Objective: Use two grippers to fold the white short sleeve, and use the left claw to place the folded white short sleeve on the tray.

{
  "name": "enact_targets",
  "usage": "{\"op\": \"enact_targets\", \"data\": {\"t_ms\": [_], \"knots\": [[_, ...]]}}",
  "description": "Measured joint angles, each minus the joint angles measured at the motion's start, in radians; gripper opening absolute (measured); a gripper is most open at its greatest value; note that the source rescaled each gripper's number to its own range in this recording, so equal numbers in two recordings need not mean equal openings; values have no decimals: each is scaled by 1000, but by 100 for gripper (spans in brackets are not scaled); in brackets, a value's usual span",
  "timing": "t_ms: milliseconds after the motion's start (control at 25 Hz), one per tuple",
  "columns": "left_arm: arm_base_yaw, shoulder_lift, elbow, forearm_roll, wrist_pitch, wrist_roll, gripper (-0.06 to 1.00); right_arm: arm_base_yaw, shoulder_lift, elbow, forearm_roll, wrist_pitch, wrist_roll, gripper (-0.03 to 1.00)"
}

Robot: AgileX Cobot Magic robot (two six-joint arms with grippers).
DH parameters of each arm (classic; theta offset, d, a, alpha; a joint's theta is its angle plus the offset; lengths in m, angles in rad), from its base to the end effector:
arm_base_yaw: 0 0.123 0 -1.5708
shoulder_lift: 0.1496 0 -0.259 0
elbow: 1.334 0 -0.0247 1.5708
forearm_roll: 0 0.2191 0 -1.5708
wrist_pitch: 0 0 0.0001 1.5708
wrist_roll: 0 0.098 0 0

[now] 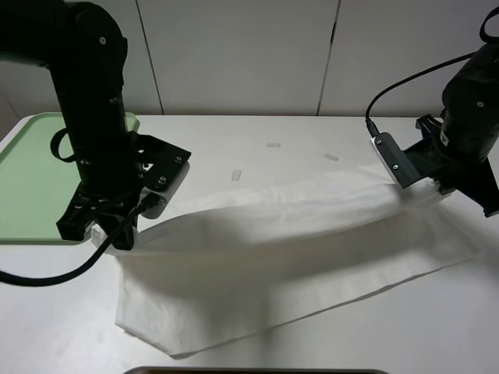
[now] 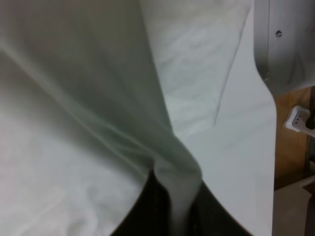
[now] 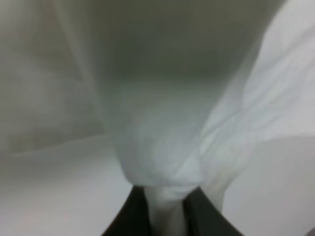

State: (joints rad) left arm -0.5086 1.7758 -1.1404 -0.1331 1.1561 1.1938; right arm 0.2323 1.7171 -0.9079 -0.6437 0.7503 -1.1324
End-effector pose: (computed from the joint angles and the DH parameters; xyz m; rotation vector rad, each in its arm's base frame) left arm 0.2362 -0.1453 0.1763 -2.2280 -2.0778 0.2382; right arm 0.2765 0.0242 0.1570 2.3314 -1.8087 0.6811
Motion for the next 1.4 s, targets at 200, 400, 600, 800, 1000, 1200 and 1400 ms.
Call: {"op": "enact_targets", "data": {"t_ms": [200, 400, 600, 800, 1000, 1200, 1400], "knots": [[-57, 0, 0, -13, 1, -1, 1, 3, -26, 29, 55, 1, -63, 3], [-77, 0, 1, -31, 2, -1, 1, 3, -44, 78, 84, 3, -121, 3], [-77, 0, 2, -76, 2, -6, 7, 3, -49, 101, 136, 9, -114, 6], [-78, 0, 3, -82, 2, -62, 46, 3, -69, 101, 203, 31, -67, 63], [-78, 0, 3, 6, 2, -296, 89, 3, -81, 101, 205, 50, -11, 97], [-78, 0, 3, 89, 3, -402, 93, 3, -127, 101, 197, 82, 0, 100], [-78, -68, 1, 184, 4, -438, 94, 3, -228, 102, 214, 54, 11, 100]]}}
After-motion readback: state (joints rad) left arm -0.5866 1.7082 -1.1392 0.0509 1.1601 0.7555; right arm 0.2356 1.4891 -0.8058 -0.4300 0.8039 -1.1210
